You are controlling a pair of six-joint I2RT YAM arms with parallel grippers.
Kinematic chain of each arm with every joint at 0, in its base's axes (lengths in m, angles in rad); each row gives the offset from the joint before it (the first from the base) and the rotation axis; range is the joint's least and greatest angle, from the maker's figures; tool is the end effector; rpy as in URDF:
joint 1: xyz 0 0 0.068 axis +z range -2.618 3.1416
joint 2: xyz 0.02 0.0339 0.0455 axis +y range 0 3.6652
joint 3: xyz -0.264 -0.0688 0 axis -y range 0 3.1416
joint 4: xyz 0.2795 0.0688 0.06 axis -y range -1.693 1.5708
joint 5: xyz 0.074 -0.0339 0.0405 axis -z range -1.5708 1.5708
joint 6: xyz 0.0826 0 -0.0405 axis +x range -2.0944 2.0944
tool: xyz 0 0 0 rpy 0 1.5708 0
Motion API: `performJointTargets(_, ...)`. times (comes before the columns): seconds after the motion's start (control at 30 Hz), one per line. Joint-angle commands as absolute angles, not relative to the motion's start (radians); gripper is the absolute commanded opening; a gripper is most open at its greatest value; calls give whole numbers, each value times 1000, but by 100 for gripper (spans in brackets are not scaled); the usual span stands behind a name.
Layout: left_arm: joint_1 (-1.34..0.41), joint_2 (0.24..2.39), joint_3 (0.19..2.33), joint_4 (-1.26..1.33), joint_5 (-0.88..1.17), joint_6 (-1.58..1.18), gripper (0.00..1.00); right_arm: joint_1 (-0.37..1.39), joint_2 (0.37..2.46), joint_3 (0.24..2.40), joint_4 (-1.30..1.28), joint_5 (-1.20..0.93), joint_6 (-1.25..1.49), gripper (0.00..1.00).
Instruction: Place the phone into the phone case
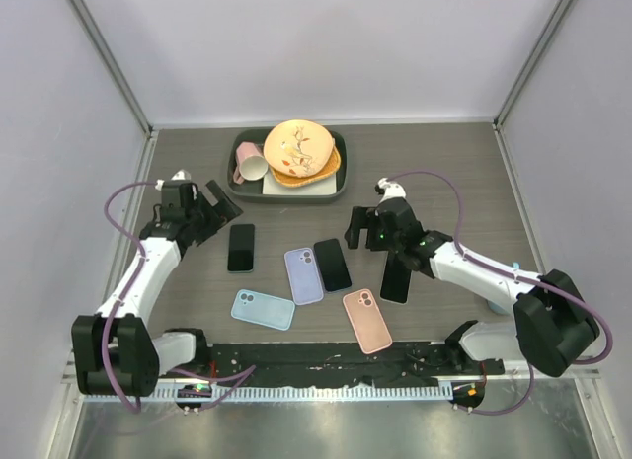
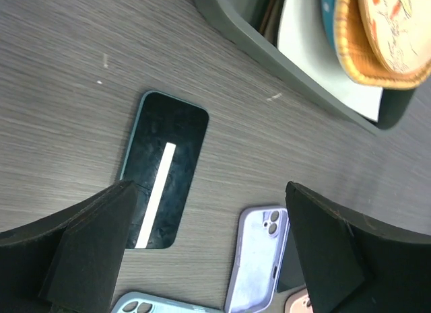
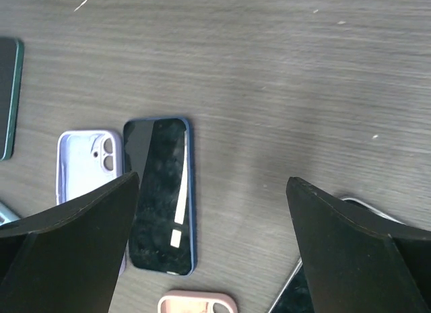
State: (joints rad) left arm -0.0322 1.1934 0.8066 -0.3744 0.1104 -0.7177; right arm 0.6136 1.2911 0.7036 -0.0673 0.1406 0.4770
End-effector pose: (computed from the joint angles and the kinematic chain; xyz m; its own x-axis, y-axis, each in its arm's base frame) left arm 0.3168 -0.0193 0.2014 -0.5928 -0.6349 -0.4954 -0.3692 0.7610 -0.5334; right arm 0.2818 0.1843 0.1674 -0.6624 0.0895 -0.7438 -0.1972 0.9370 0.2883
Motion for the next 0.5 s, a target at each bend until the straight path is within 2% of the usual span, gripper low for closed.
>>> performJointTargets(0.0, -43, 1129, 766, -261, 250, -670, 98, 679, 1307, 738, -72, 72, 486, 96)
performJointTargets(0.07, -93, 1134, 761, -242, 288, -644, 97, 695, 1322, 747, -87, 67, 492, 96)
performJointTargets(0.23, -297, 1267, 839, -372, 223, -516, 79, 698, 1342, 727, -55, 45, 502, 94)
performJointTargets(0.27, -328, 1290, 872, -392, 209, -493, 72, 699, 1344, 727, -55, 48, 502, 94)
performJointTargets(0.3, -359, 1319, 883, -405, 187, -477, 69, 699, 1347, 727, -54, 49, 502, 94)
performJointTargets(0.47, -508, 1482, 939, -449, 72, -434, 66, 698, 1359, 738, -63, 58, 486, 94)
